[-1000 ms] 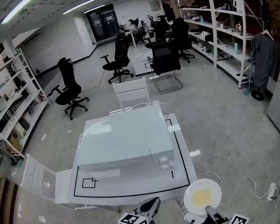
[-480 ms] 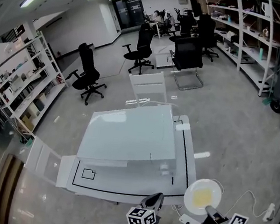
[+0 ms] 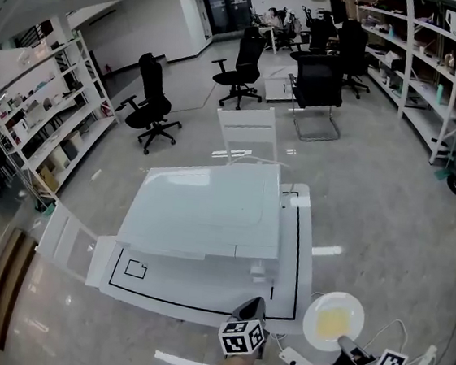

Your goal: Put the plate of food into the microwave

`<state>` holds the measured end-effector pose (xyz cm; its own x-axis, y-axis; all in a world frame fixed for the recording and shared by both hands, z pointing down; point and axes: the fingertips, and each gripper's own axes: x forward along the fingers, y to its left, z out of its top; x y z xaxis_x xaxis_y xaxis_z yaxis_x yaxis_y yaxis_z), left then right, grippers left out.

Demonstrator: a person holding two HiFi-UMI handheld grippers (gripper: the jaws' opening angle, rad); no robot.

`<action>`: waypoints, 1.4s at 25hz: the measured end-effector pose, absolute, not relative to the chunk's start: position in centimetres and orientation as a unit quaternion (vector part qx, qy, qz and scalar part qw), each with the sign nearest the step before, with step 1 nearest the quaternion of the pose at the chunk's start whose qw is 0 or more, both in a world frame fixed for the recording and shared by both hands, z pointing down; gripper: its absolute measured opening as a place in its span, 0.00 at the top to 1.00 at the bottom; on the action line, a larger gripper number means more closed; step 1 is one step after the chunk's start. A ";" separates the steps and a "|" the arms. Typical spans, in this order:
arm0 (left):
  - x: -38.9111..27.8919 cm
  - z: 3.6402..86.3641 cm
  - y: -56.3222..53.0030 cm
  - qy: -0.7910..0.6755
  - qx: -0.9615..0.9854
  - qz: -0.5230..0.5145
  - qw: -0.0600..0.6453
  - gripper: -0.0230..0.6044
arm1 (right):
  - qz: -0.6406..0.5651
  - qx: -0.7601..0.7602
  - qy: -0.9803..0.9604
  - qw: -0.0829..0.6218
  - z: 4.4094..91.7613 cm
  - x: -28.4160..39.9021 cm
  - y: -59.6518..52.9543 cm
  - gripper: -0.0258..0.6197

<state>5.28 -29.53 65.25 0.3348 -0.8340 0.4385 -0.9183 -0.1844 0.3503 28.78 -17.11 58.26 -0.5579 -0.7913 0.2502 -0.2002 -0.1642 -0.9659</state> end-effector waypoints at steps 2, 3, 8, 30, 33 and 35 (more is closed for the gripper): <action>5.3 65.5 -30.1 -0.582 0.759 0.076 0.282 0.96 | -0.644 -0.409 0.606 0.225 58.2 29.2 -17.1 0.95; 5.3 65.6 -30.3 -0.585 0.757 0.078 0.279 0.96 | -0.644 -0.409 0.606 0.223 58.2 29.4 -17.1 0.95; 5.3 66.4 -31.7 -0.599 0.747 0.085 0.276 0.96 | -0.646 -0.410 0.606 0.216 58.6 30.2 -17.6 0.95; 5.7 66.1 -33.8 -0.619 0.736 0.106 0.253 0.96 | -0.646 -0.404 0.611 0.215 58.1 31.4 -18.9 0.95; 5.9 66.2 -34.0 -0.623 0.732 0.108 0.253 0.96 | -0.643 -0.403 0.615 0.214 58.1 31.7 -19.2 0.95; 5.8 66.2 -34.0 -0.626 0.730 0.109 0.252 0.96 | -0.642 -0.404 0.615 0.215 58.1 31.7 -19.3 0.95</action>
<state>5.83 -34.04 66.23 0.1924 -0.8589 0.4747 -0.9686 -0.0886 0.2321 31.67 -19.25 58.12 -0.5821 -0.7723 0.2544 -0.2211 -0.1508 -0.9635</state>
